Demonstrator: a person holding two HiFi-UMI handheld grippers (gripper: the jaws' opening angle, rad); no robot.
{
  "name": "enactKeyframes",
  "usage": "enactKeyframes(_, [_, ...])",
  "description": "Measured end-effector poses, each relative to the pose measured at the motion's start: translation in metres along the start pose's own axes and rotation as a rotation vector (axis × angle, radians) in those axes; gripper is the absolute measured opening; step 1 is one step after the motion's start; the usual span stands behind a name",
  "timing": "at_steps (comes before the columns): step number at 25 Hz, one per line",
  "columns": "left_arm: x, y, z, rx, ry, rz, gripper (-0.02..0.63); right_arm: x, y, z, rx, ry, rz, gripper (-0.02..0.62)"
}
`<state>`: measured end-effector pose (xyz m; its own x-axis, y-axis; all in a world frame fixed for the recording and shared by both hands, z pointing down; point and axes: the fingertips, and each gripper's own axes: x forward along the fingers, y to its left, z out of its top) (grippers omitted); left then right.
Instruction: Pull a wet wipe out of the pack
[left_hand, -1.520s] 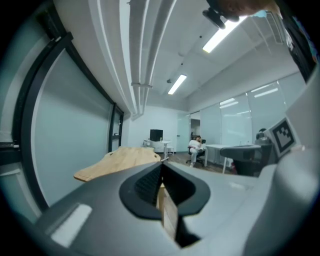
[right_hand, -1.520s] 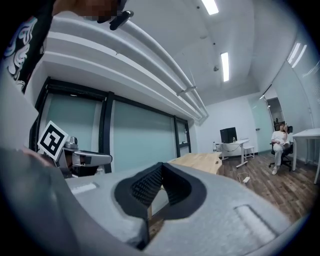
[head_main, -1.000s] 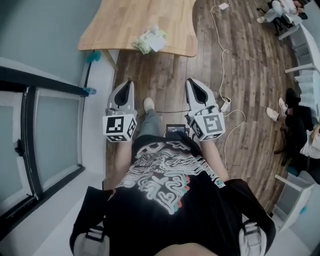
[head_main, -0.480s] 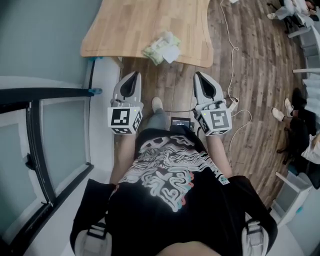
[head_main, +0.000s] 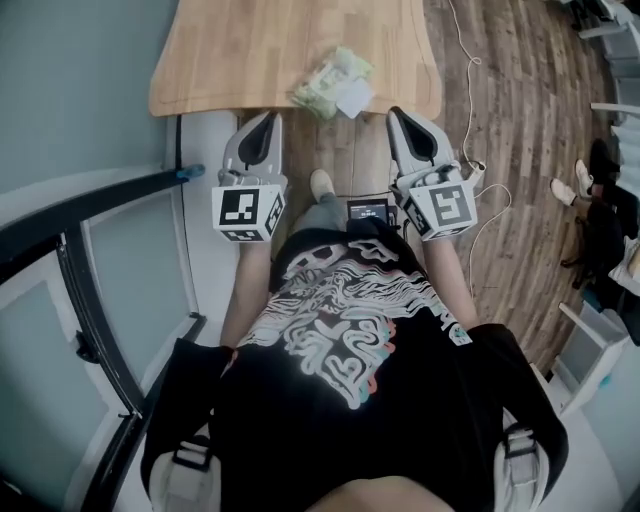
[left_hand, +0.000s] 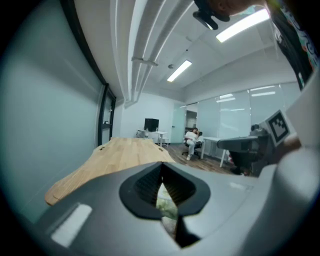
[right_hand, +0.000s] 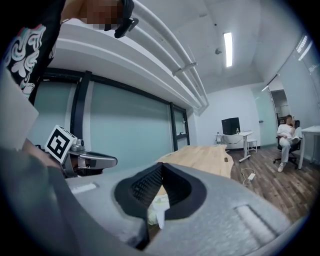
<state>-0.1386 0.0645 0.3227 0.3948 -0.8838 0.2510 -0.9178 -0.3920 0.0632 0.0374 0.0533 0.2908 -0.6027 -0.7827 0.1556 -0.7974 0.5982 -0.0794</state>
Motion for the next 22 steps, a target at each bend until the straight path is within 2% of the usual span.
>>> enactKeyframes(5, [0.024,0.013,-0.002,0.023,0.011,-0.071,-0.014,0.020,-0.006,0.006,0.026,-0.027,-0.027,0.000])
enactKeyframes(8, [0.036,0.023,0.001,0.026,0.007,-0.083,-0.014,0.031,-0.010,0.007,0.044,-0.021,-0.039,-0.002])
enactKeyframes(13, [0.050,0.032,-0.002,0.022,0.009,-0.111,-0.014,0.048,-0.008,0.010,0.125,-0.020,0.010,-0.002])
enactKeyframes(17, [0.062,0.034,-0.009,0.009,0.022,-0.127,-0.014,0.054,-0.014,0.007,0.078,-0.001,-0.026,-0.002])
enactKeyframes(22, [0.075,0.024,-0.012,0.019,0.034,-0.153,-0.014,0.048,-0.028,0.001,0.073,0.017,-0.075,-0.002])
